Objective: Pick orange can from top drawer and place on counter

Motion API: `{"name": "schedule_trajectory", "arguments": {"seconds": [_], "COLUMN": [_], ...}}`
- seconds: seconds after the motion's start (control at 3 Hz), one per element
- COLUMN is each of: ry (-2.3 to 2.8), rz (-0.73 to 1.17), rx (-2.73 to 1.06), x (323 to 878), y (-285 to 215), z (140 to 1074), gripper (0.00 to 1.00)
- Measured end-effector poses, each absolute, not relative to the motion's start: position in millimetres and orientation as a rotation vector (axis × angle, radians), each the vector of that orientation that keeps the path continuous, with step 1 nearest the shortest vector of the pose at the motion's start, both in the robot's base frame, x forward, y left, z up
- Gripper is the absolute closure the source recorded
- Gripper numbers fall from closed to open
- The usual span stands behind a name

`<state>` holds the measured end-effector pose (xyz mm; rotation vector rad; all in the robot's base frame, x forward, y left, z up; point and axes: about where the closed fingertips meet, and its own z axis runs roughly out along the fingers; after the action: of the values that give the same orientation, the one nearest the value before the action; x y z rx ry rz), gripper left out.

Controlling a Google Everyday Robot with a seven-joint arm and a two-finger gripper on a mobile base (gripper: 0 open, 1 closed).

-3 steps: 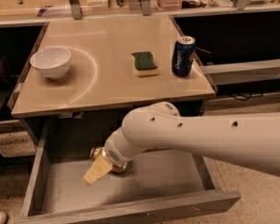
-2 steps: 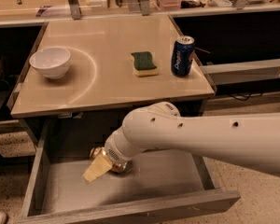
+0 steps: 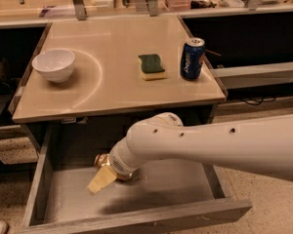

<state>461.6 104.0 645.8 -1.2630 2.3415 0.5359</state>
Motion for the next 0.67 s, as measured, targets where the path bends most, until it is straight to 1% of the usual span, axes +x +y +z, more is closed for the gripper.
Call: {"name": "schedule_trajectory", "arguments": {"seconds": [0.67], "ry": [2.342], "rz": [0.533], "rx": [-1.266], "x": [463.5], "y": [112.1], "z": [610.8], "gripper": [0.00]}}
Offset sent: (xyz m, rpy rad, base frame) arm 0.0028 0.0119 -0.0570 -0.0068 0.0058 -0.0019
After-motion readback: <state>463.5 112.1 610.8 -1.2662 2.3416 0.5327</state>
